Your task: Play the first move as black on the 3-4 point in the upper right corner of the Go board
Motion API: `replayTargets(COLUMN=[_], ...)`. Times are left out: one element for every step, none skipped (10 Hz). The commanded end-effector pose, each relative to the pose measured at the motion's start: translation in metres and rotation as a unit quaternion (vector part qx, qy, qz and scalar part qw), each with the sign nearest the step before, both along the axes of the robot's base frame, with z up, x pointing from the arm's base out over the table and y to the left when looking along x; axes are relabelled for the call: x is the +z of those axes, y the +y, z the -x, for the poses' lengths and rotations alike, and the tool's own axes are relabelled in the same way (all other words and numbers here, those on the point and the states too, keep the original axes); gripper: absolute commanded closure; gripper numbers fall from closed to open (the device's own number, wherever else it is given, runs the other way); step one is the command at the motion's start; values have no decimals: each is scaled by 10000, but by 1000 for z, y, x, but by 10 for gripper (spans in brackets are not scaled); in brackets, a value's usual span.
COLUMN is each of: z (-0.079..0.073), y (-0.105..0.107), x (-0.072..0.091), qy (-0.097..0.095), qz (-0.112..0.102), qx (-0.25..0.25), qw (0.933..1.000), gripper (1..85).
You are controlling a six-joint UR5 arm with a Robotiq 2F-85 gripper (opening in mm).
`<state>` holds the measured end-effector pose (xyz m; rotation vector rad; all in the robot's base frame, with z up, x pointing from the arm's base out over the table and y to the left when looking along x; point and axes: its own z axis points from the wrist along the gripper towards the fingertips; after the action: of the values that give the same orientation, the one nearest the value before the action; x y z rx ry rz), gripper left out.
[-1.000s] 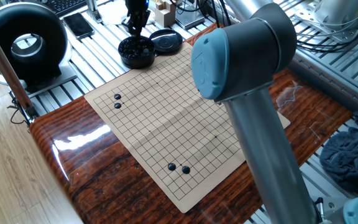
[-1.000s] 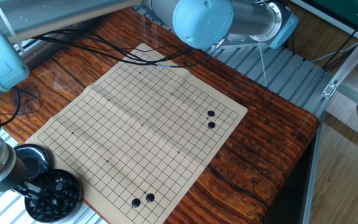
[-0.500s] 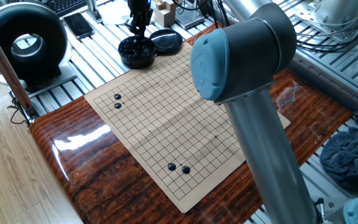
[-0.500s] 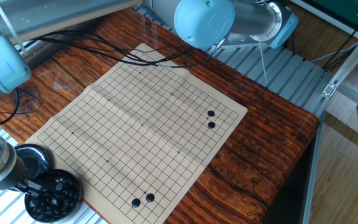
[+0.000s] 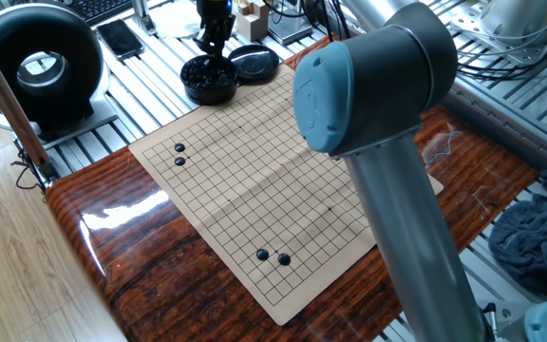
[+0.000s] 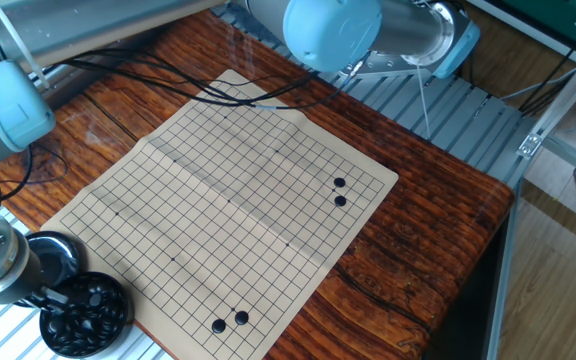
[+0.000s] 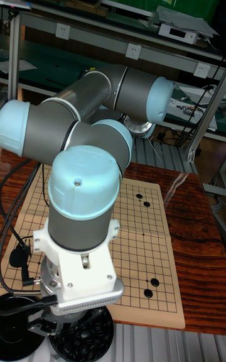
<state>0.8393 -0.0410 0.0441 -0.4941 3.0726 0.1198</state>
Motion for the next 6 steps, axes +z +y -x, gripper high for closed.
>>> replayTargets(z=[-2, -2, -2, -2, -2, -2], y=[5, 8, 10, 11, 12, 12], x=[0, 0, 0, -1, -1, -2], qy=[-30, -7, 4, 12, 13, 20], qz=[-118, -188, -226, -242, -257, -257], qx=[-146, -214, -236, -243, -243, -242], qw=[9998, 9996, 9995, 9994, 9994, 9994], gripper=[650, 650, 650, 650, 650, 650])
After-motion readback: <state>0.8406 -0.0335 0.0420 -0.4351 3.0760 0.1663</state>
